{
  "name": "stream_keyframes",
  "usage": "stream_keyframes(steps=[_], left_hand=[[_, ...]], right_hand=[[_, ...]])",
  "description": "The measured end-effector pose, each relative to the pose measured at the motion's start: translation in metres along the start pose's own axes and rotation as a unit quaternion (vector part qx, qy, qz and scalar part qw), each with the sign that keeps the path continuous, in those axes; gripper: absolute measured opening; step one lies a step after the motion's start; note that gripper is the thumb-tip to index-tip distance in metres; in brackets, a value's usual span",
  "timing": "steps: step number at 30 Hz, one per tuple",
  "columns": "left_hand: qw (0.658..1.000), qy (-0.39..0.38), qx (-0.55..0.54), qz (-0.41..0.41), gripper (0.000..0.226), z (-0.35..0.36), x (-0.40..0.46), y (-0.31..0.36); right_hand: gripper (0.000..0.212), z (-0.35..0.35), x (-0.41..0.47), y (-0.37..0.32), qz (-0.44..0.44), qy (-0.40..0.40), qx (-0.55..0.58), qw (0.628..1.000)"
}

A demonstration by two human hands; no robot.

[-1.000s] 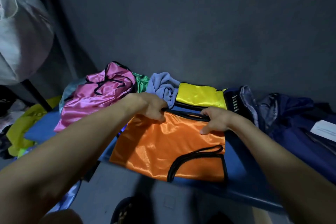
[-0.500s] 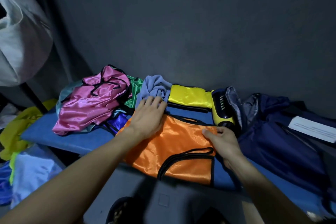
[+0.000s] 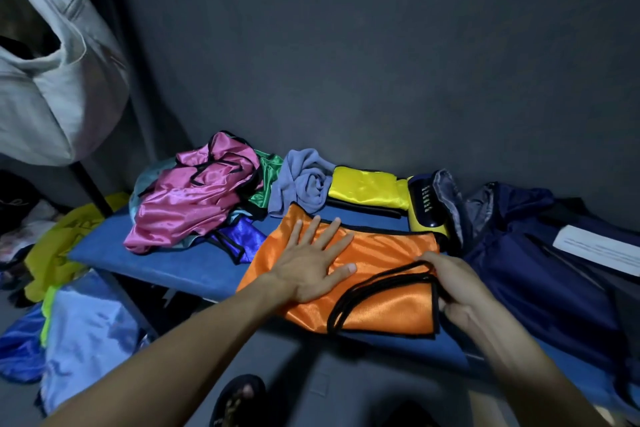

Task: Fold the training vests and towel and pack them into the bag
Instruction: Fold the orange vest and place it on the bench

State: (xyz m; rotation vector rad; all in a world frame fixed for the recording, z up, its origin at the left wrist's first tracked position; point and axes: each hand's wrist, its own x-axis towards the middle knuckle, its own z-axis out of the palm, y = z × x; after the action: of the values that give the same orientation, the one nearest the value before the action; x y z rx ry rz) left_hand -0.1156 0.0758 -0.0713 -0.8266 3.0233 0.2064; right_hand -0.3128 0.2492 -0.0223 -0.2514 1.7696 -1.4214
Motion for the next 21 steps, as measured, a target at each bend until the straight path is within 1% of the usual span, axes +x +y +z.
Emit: stream_keyframes(steps=[2,4,7,9,11,13,17,19,21], left_hand=[[1.0,0.0,-0.01,-0.022,0.078,0.0,0.001,0.002],[1.0,-0.001,0.001,-0.031,0.08,-0.005,0.004,0.006],[0.997,0.054,0.038,-0.027,0.079,-0.013,0.008,0.004],[0.997,0.028,0.047,-0.049,0.08,-0.013,0.008,-0.009],[0.996,-0.016,0.032,-0.078,0.081,-0.008,0.007,-0.018],[0.996,-0.029,0.02,-0.086,0.083,-0.005,0.01,-0.02],[0.996,-0.021,0.043,-0.079,0.085,-0.007,0.01,-0.016],[0.997,0.015,0.054,-0.056,0.083,-0.014,0.008,-0.01],[0.997,0.058,0.049,-0.007,0.074,-0.021,0.006,0.002]], right_hand=[[0.014,-0.001,-0.003,0.0,0.004,-0.009,0.007,1.0],[0.017,0.001,-0.001,0.004,0.014,-0.001,0.006,1.0],[0.024,0.004,-0.001,0.005,0.011,0.01,0.008,1.0],[0.024,0.004,0.0,0.006,0.009,0.013,0.011,1.0],[0.017,0.004,0.001,0.007,0.01,0.019,0.003,1.0],[0.015,0.004,0.001,0.007,0.006,0.026,-0.002,1.0],[0.017,0.005,-0.002,0.006,-0.002,0.016,-0.015,1.0],[0.011,0.007,-0.007,0.003,-0.013,0.011,-0.023,1.0],[0.004,0.009,-0.012,0.0,-0.019,0.002,-0.02,1.0]])
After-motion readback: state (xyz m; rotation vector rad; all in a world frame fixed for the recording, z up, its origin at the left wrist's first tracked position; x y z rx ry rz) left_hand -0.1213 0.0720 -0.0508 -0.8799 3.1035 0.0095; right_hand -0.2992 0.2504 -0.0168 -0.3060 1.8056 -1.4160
